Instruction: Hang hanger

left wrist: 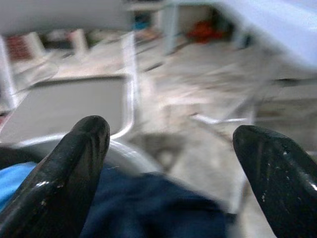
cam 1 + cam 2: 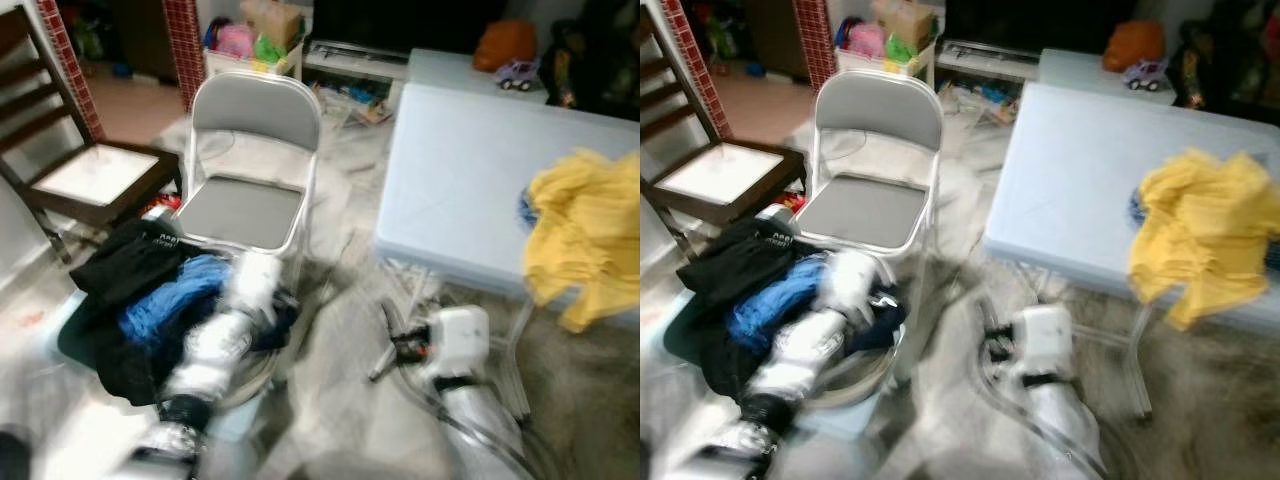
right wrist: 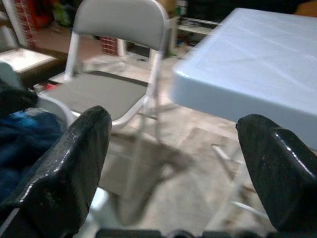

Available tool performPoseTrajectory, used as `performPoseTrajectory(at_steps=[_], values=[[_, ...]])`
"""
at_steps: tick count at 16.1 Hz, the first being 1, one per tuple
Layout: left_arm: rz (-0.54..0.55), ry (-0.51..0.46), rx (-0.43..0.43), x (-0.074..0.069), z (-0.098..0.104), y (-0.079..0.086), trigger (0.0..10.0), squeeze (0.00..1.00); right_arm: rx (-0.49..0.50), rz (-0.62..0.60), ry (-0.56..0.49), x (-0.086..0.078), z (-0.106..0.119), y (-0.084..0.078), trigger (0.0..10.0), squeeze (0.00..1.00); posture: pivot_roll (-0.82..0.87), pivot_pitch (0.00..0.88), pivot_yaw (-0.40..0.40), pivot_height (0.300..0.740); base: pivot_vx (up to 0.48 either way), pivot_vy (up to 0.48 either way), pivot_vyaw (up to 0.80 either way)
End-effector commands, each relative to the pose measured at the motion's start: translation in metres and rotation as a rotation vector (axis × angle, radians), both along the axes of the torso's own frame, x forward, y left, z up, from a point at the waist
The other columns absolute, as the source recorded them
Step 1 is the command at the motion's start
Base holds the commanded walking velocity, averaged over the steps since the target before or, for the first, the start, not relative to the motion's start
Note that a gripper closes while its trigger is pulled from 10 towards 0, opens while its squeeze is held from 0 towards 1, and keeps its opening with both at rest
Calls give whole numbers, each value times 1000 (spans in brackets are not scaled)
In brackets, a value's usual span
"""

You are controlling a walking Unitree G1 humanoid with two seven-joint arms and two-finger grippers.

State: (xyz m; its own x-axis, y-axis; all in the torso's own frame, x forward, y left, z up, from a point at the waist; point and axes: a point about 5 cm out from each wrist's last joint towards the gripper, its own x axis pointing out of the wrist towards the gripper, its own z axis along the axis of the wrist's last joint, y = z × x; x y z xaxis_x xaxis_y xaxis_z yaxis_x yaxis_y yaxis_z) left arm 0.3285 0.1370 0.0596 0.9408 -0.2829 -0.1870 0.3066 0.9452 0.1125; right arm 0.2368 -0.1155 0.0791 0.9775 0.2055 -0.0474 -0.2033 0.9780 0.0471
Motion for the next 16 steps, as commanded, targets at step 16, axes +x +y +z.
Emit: performPoseTrajectory(at_steps=[16], values=[[19, 93, 74, -9, -20, -5, 10000, 0, -53, 22, 21, -4, -5, -6, 10000, 0, 55, 52, -95, 740, 0, 0, 492]])
